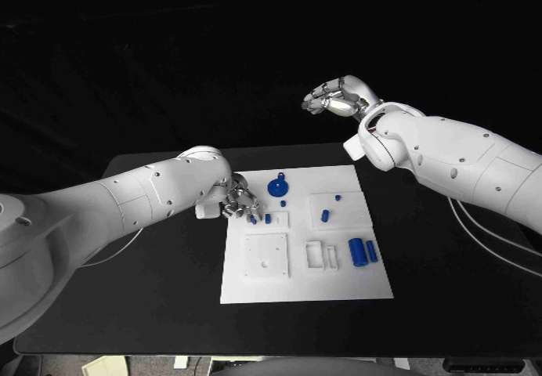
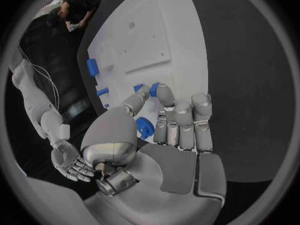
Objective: Assemble the parts on the task board
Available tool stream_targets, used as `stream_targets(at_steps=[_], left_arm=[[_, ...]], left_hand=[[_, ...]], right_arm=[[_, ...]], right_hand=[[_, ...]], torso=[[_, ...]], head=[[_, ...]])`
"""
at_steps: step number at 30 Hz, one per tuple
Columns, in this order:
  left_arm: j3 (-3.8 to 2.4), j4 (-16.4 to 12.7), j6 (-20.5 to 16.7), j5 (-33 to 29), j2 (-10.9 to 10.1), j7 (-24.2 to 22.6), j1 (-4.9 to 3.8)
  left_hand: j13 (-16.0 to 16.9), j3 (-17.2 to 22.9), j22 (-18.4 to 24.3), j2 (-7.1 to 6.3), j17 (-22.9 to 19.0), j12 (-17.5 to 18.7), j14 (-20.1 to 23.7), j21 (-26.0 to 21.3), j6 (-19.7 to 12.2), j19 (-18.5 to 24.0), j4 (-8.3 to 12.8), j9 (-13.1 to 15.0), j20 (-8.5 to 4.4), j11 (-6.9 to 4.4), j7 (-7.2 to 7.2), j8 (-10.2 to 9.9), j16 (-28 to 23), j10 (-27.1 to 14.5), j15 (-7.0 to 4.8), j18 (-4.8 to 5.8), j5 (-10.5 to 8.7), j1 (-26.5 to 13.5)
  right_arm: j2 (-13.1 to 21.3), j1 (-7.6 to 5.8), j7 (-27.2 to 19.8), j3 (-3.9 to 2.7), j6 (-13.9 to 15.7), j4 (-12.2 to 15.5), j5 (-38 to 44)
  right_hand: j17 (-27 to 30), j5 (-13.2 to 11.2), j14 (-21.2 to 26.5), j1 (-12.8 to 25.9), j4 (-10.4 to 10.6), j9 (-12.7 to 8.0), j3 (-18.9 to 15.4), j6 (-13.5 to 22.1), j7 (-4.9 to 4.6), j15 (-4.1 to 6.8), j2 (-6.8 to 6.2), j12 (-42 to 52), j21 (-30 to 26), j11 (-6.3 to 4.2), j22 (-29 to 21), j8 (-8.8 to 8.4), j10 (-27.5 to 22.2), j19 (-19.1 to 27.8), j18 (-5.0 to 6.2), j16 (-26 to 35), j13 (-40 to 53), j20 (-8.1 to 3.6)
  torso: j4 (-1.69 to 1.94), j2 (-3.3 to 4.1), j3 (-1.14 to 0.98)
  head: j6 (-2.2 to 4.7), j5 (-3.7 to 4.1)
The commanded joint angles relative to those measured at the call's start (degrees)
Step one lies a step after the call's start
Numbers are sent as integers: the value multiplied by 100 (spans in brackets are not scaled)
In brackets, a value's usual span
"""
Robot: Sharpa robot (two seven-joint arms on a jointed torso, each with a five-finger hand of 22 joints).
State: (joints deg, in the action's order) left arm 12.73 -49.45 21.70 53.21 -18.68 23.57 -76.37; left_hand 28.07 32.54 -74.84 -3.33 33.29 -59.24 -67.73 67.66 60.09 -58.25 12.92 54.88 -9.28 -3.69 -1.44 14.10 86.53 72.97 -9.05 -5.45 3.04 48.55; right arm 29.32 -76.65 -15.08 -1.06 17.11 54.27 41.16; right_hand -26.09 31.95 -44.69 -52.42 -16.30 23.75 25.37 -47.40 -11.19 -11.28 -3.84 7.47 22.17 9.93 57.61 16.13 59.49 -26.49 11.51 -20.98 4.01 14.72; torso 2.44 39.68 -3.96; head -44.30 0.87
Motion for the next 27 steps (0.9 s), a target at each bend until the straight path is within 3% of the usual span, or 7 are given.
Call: stream_targets(at_steps=[1, 27], left_arm=[[17, -51, 55, -30, 13, -20, 42], [19, -75, 171, -34, -33, 107, 42]], left_hand=[[-2, -38, 10, -58, -8, 6, -52, 19, -153, 32, 5, -13, -569, 7, -140, -10, 30, 28, -77, -135, -20, -13], [-2, -109, 20, -100, -10, 7, -54, 16, -77, 31, 6, -25, -570, -9, -121, 35, 32, 35, -92, -144, -20, -18]], right_arm=[[3, 1, -15, -5, -29, 4, 26], [-4, 4, -18, -5, -31, 3, 26]], right_hand=[[10, 28, 37, 8, 19, -9, 15, 16, -22, -9, 5, -34, -30, 12, 8, 29, 27, 15, 114, -20, -8, 22], [19, 28, 40, 7, 19, -12, 15, 17, -22, -10, 5, -37, -31, 13, 10, 31, 27, 16, 116, -28, -8, 24]], torso=[[-1, 0, 3], [0, -1, 4]], head=[[-5, 7], [-14, 10]])
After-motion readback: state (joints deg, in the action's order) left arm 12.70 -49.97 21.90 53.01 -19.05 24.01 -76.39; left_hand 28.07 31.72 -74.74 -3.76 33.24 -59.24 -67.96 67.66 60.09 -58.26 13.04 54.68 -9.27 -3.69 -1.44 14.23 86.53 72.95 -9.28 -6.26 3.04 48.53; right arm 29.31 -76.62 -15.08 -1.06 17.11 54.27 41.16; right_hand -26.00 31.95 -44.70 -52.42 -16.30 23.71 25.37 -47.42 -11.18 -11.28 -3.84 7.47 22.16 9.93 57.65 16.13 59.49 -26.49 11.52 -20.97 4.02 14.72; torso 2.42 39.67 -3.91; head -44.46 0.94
